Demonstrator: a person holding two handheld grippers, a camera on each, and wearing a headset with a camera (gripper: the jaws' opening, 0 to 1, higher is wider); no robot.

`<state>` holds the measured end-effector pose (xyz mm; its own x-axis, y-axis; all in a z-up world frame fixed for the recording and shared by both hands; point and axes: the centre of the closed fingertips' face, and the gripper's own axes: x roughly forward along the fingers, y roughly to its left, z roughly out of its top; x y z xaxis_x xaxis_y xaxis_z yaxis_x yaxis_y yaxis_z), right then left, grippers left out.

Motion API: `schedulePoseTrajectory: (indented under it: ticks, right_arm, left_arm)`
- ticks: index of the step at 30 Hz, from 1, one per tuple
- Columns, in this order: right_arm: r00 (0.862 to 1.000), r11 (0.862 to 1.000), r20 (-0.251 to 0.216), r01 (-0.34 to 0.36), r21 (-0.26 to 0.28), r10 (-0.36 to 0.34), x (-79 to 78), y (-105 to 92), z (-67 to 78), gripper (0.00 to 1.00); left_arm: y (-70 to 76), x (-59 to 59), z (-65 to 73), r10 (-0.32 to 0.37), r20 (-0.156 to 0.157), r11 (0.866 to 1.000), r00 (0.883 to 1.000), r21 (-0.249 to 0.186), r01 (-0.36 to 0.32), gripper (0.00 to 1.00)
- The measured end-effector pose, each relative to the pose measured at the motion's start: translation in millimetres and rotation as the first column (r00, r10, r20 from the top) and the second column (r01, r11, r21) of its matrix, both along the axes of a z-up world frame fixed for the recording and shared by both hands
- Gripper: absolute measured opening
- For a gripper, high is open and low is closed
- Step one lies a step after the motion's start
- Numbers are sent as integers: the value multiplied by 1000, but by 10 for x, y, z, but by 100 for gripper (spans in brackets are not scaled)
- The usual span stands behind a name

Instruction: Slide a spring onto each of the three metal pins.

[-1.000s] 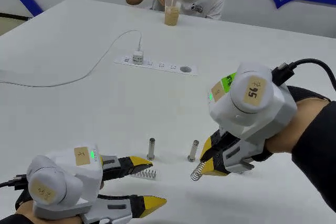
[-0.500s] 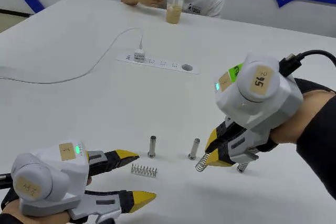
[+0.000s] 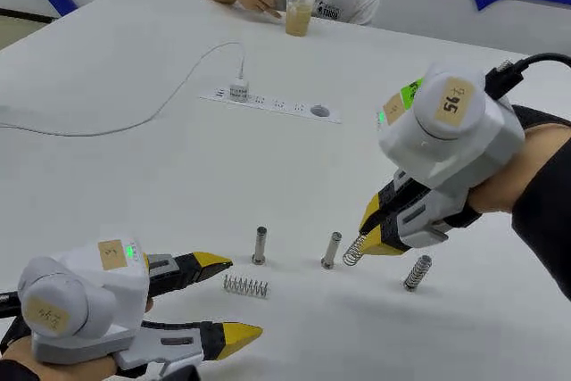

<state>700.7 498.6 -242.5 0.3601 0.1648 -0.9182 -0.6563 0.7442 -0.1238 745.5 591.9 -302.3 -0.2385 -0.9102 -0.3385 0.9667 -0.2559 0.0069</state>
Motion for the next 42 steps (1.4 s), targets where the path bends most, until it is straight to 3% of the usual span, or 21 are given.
schedulePoseTrajectory:
  ticks: [17, 42]
  right_arm:
    - [1000, 1000, -8, 8, -15, -8, 207, -118, 7, 12]
    - [999, 1000, -41, 7, -8, -8, 320, -128, -108, 12]
  left_arm:
    - [-1, -4, -1, 5, -4, 1000, 1000, -1, -5, 51]
    - [31, 42, 1, 14, -5, 1000, 1000, 1, -14, 51]
